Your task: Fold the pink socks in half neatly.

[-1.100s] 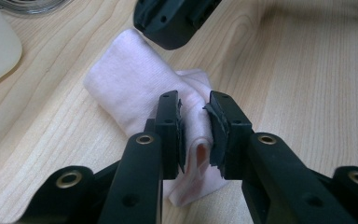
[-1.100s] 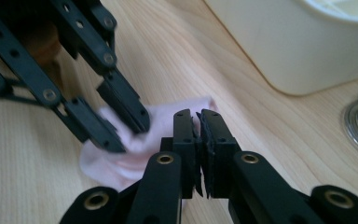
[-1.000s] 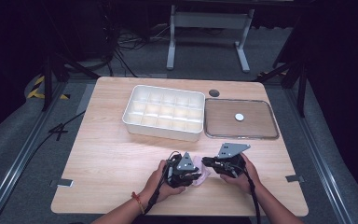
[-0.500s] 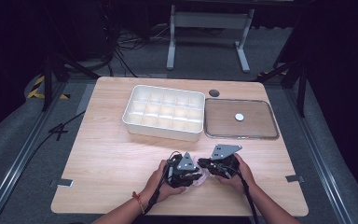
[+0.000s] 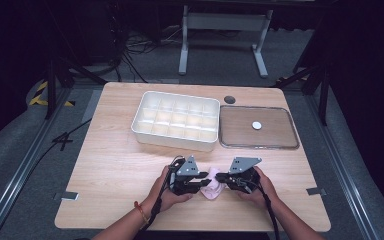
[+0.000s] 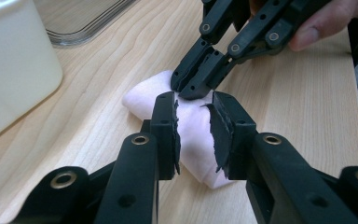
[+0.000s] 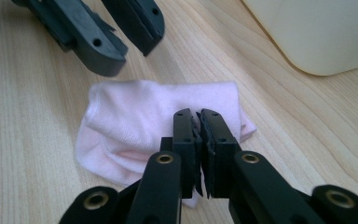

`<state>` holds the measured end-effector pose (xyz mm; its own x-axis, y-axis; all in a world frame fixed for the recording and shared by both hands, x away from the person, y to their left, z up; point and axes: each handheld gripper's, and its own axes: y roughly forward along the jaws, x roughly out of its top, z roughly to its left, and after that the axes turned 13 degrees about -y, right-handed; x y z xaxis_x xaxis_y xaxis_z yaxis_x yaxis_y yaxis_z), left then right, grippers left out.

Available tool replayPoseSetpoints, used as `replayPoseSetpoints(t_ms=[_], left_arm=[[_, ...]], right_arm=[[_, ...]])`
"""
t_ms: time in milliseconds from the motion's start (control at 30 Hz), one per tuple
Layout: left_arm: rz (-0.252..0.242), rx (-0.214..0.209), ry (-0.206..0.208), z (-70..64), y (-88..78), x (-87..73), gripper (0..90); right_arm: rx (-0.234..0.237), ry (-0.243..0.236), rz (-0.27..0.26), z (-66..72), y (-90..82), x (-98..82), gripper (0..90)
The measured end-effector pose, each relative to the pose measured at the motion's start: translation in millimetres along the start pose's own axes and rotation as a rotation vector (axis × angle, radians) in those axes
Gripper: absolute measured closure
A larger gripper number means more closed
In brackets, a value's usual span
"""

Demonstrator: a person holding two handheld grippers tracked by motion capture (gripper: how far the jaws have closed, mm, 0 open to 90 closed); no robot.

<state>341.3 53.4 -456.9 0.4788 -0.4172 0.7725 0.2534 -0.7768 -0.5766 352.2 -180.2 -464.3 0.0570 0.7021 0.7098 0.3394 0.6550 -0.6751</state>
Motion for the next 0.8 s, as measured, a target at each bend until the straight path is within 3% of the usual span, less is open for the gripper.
replayPoseSetpoints(t_ms=[67, 133, 333, 467, 567, 667, 800], left_arm=[[0.009, -0.008, 0.012, -0.5, 3.2, -1.7, 71.4], [0.048, -0.020, 0.046, -4.6, 11.8, -7.4, 71.7], [0.062, -0.045, 0.072, -9.9, 20.0, -11.7, 73.6], [0.065, -0.042, 0.080, -10.8, 21.0, -11.9, 73.7], [0.068, -0.050, 0.069, -9.6, 21.2, -12.6, 73.8], [0.069, -0.049, 0.072, -9.4, 21.5, -12.8, 73.8], [0.067, -0.049, 0.063, -9.5, 21.8, -13.5, 74.0]], right_arm=[[0.000, -0.002, 0.001, 0.2, 0.1, 0.2, 85.5], [-0.004, -0.011, 0.005, 0.6, 0.2, -0.1, 85.5], [-0.003, -0.010, 0.011, 3.0, 0.9, -0.5, 85.5], [-0.013, -0.016, 0.016, 3.3, -0.2, 1.2, 84.3], [-0.036, -0.004, -0.015, 3.8, -3.2, 5.6, 82.7], [-0.029, -0.006, -0.036, 6.0, -1.0, 10.2, 82.5], [-0.026, -0.012, -0.024, 6.9, 5.5, 11.5, 83.6]])
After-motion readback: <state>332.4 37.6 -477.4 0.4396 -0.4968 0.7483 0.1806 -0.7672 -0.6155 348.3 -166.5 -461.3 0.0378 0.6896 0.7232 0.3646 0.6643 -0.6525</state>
